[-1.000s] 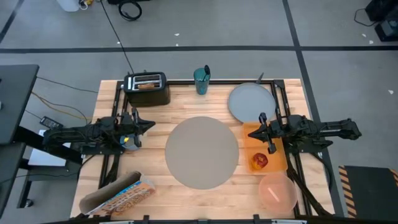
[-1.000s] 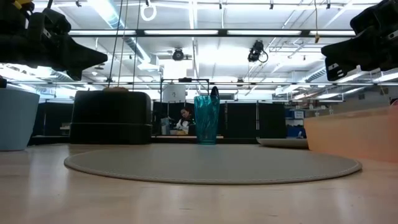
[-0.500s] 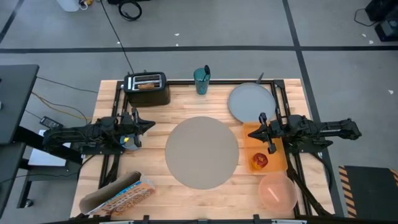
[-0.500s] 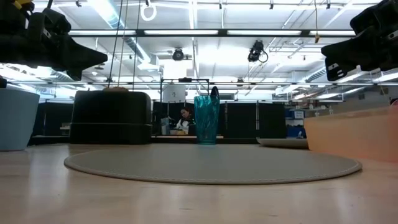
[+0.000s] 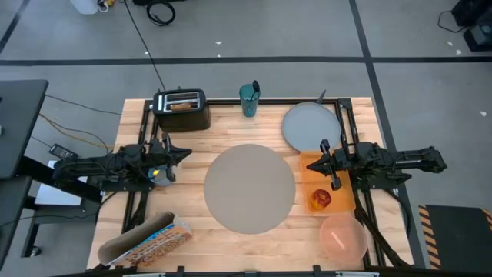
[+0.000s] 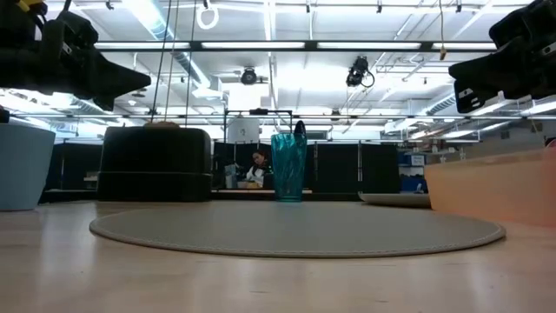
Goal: Arrange a breakfast setting
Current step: Put the light blue cup on the top right of the brown table mat
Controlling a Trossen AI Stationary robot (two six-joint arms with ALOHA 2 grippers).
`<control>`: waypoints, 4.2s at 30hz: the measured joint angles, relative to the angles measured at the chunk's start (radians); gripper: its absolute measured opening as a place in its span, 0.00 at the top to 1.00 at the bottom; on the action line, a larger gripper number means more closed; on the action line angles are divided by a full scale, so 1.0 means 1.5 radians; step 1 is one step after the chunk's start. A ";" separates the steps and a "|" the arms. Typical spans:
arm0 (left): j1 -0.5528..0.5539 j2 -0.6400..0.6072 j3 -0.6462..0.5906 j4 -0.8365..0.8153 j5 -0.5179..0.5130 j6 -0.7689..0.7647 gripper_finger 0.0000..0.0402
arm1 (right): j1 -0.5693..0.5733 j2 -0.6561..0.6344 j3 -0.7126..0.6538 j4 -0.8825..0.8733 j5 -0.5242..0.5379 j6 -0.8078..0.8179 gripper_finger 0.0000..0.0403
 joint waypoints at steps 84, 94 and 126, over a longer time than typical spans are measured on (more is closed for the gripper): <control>-0.066 0.716 0.525 -0.870 0.147 -0.891 0.57 | -0.015 0.590 0.389 -0.002 0.120 0.250 0.54; -0.065 0.730 0.490 -0.835 0.150 -0.940 0.65 | -0.050 0.546 0.389 -0.007 0.119 0.229 0.54; -0.050 1.095 0.999 -0.735 0.096 -0.393 0.97 | -0.123 0.613 0.594 -0.573 0.102 0.104 0.55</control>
